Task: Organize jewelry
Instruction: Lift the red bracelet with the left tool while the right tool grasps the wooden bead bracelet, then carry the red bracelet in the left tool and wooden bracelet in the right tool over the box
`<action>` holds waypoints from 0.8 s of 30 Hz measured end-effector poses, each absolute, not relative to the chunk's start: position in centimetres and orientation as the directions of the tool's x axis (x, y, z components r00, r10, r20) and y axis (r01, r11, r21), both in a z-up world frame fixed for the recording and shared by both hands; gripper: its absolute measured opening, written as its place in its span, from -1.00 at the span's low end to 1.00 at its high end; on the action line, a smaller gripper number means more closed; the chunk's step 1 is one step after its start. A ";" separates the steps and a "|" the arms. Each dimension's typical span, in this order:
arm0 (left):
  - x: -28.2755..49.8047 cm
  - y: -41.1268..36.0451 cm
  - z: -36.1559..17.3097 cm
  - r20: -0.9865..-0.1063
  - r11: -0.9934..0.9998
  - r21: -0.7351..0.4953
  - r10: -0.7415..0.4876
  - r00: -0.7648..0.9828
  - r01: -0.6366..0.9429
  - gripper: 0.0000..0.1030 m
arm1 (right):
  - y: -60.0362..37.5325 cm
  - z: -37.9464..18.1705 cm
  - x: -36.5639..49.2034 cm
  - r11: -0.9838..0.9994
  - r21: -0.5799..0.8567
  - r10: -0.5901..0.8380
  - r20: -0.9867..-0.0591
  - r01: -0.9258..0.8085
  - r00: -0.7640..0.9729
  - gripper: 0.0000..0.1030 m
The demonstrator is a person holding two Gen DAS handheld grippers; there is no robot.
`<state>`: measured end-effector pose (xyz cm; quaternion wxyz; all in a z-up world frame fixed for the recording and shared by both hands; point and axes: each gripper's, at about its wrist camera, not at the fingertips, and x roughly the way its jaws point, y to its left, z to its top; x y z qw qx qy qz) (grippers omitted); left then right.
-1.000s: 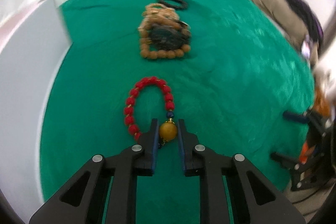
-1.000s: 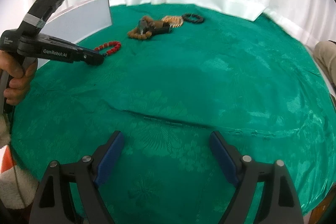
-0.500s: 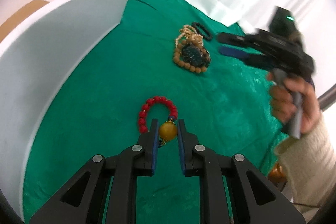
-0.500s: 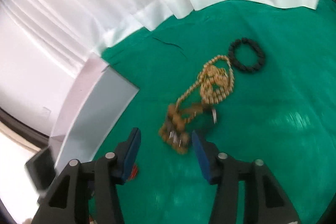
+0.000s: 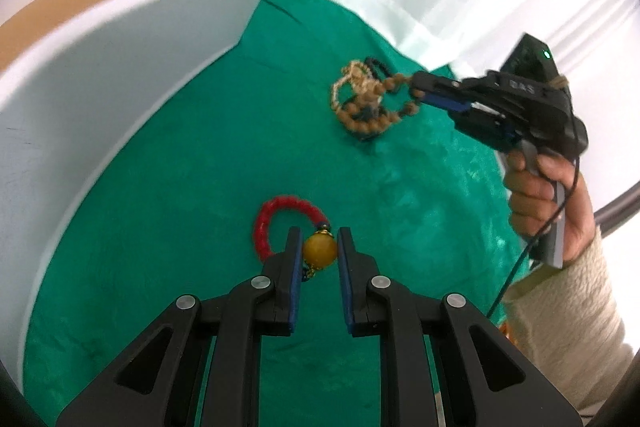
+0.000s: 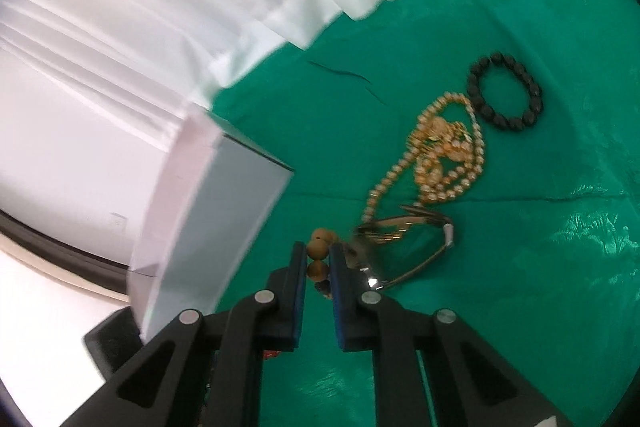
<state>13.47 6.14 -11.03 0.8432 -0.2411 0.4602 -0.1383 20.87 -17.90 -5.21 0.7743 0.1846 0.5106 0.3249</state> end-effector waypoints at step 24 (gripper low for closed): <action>-0.6 20.9 6.6 -0.583 0.863 -0.441 -0.066 0.810 -0.246 -0.70 | 1.7 8.6 14.7 0.491 0.573 0.842 -0.505 -0.656 0.189 -0.77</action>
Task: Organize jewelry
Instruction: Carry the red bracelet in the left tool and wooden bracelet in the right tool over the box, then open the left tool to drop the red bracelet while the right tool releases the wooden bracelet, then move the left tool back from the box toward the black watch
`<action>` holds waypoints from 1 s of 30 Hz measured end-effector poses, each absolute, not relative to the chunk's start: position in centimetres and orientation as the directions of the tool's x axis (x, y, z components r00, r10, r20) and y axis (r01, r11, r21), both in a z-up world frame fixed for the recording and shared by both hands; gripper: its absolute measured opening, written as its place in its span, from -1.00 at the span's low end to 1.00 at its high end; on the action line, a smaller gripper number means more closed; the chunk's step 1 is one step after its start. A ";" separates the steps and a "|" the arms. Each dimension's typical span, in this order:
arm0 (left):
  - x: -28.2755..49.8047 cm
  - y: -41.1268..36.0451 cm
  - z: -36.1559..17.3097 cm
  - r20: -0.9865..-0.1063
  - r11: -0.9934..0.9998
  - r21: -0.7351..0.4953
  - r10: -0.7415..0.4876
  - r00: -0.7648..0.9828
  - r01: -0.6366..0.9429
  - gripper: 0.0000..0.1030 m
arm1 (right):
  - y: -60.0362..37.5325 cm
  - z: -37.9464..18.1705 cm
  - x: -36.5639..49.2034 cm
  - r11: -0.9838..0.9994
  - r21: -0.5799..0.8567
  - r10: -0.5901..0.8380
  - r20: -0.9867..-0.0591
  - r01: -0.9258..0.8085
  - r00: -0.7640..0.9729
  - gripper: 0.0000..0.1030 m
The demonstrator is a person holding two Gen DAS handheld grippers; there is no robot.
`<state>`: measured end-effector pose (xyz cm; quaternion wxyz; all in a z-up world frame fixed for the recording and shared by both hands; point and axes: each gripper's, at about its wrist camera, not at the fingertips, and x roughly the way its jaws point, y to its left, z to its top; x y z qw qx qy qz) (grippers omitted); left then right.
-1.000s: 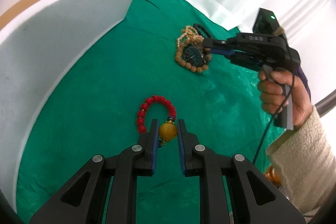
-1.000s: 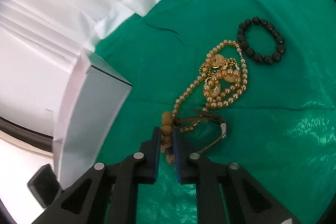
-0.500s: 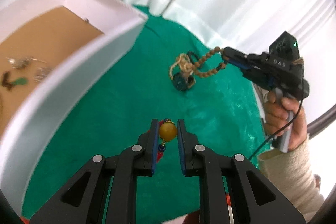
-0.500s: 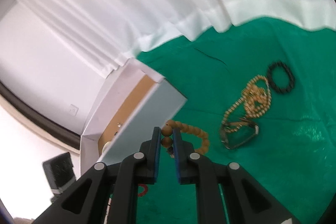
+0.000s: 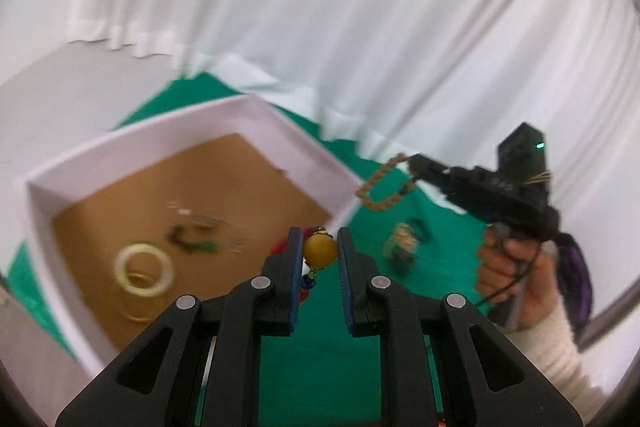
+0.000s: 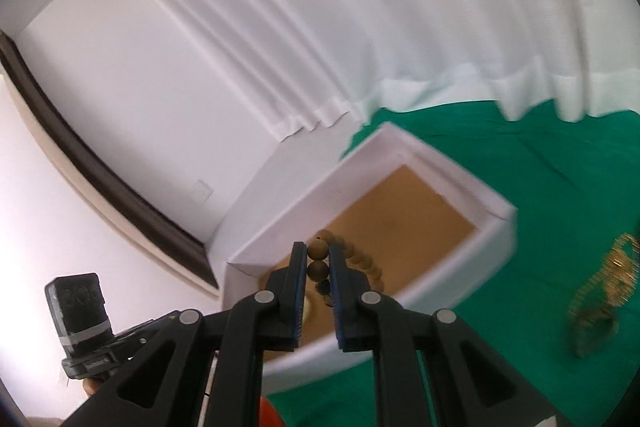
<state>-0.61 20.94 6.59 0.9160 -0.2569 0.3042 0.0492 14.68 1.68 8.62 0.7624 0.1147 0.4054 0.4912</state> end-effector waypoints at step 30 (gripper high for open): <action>4.9 17.5 -4.0 -0.749 0.881 -0.042 0.285 0.598 -0.472 0.61 | 3.9 -1.1 13.5 0.797 0.118 0.474 -0.729 -0.592 0.493 0.56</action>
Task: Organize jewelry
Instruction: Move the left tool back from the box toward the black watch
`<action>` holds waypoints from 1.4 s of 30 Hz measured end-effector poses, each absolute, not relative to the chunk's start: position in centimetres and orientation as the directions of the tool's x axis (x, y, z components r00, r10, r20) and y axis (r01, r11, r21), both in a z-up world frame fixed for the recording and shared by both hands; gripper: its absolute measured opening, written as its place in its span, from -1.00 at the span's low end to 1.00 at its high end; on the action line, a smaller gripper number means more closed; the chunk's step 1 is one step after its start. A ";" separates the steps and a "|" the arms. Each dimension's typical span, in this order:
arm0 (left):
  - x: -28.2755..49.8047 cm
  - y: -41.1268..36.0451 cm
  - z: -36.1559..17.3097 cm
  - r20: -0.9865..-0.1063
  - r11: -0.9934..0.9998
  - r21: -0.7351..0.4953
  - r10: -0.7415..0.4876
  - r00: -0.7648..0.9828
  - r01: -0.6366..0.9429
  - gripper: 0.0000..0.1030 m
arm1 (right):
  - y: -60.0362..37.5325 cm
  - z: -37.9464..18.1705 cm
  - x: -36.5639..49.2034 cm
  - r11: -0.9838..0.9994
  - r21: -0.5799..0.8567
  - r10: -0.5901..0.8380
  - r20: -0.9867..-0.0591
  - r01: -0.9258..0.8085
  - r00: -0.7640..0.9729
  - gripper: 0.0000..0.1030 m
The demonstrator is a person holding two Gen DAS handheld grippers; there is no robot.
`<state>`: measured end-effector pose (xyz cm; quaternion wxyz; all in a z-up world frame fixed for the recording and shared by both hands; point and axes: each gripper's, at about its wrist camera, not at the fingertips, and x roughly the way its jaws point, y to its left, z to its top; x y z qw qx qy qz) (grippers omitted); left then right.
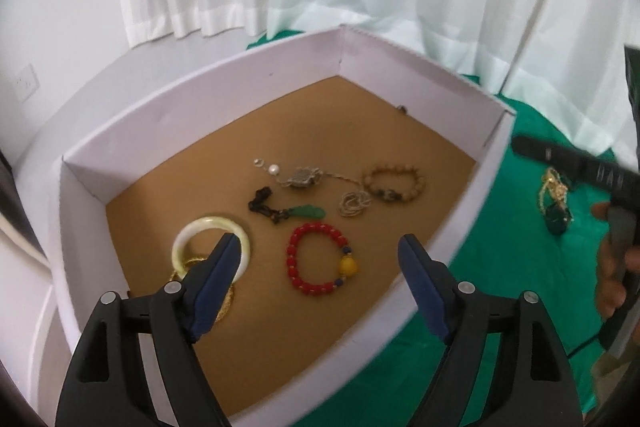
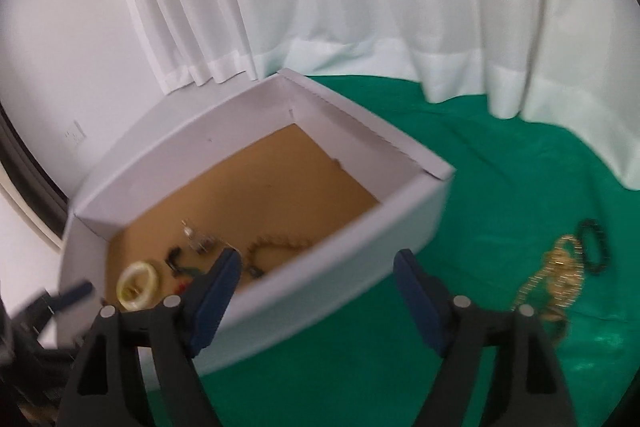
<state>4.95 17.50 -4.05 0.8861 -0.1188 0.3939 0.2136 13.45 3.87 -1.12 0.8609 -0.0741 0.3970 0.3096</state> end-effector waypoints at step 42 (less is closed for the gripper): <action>16.3 -3.2 -10.4 -0.851 0.998 -0.065 -0.056 0.522 0.002 0.92 | -26.3 -12.2 7.6 0.996 -0.071 -0.021 -0.752 -0.049 0.659 0.58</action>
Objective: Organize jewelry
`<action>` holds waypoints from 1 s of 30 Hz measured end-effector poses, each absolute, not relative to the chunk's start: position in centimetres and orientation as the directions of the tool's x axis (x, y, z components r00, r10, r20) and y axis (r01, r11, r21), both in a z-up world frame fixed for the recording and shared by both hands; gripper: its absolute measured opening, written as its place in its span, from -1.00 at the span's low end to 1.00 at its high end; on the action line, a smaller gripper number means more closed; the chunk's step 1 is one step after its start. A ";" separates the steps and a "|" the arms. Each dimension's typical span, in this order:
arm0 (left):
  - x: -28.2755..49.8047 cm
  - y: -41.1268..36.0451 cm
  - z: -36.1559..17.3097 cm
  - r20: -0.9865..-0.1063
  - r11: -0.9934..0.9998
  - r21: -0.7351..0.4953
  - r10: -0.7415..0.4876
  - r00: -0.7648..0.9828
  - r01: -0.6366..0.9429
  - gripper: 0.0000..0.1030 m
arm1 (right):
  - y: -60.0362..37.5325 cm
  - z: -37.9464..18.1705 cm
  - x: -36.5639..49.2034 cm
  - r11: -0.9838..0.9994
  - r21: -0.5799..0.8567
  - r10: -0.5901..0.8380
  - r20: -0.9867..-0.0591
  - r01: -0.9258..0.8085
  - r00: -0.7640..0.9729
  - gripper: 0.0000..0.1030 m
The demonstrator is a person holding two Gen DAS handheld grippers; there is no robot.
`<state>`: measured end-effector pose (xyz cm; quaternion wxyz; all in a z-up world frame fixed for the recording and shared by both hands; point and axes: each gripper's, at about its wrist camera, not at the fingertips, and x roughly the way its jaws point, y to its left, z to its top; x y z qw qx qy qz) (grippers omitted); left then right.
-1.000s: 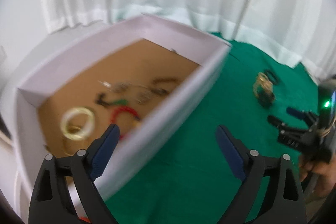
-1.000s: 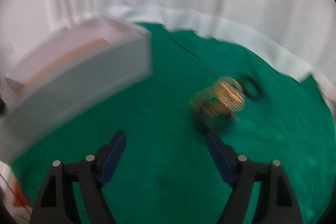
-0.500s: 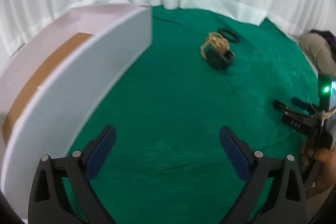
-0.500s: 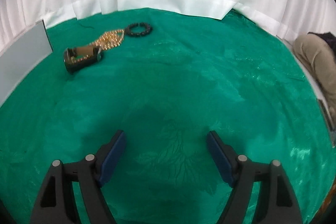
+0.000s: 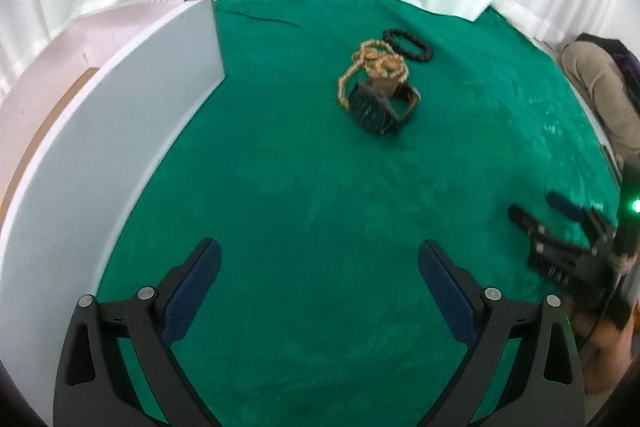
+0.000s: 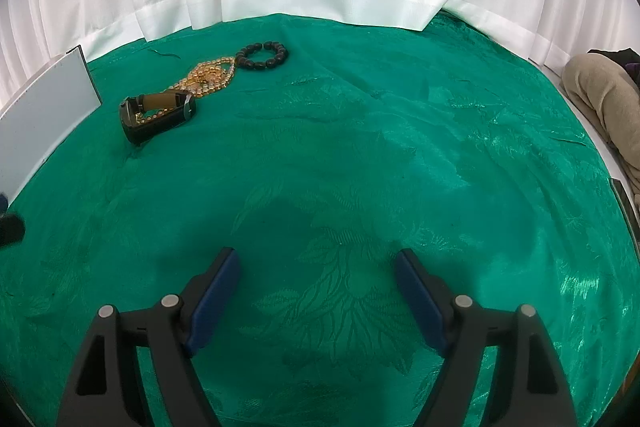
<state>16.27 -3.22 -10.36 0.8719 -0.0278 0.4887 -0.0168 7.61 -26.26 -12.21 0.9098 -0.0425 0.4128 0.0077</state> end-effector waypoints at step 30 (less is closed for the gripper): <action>20.0 -1.6 -10.0 -0.868 0.989 -0.132 -0.086 0.489 -0.060 0.92 | -26.2 -12.3 7.8 0.996 -0.069 -0.020 -0.752 -0.048 0.659 0.59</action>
